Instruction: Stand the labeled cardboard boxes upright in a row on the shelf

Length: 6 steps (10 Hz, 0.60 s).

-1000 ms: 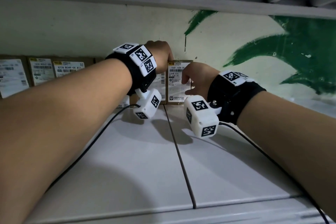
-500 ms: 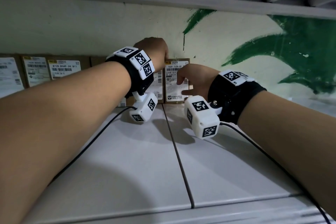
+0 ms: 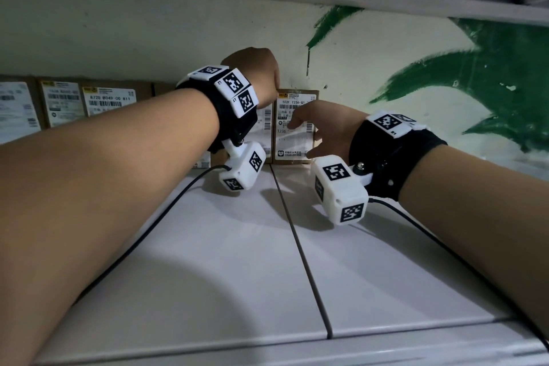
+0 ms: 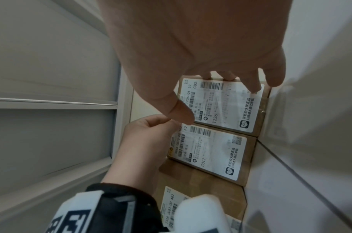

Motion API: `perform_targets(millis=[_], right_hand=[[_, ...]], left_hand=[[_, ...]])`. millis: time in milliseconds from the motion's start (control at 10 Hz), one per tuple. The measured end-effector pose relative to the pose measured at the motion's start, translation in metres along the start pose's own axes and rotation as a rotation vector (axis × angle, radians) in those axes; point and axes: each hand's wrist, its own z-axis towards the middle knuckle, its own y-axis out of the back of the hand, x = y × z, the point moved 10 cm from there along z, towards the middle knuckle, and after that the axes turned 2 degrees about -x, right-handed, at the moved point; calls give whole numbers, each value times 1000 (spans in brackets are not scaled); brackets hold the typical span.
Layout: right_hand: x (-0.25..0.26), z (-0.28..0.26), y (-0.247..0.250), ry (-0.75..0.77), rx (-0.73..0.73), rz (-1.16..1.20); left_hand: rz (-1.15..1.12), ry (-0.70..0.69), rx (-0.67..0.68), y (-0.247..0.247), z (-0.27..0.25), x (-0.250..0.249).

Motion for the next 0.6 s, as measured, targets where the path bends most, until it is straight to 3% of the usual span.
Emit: perform_targets(millis=[200, 400, 600], right_hand=[[1, -5, -11, 1, 87, -90], [5, 3, -9, 7, 14, -104], [25, -11, -9, 161, 31, -87]], left_hand=[[39, 5, -2, -1, 2, -1], [60, 3, -39, 7, 3, 5], [-21, 23, 96, 16, -10, -1]])
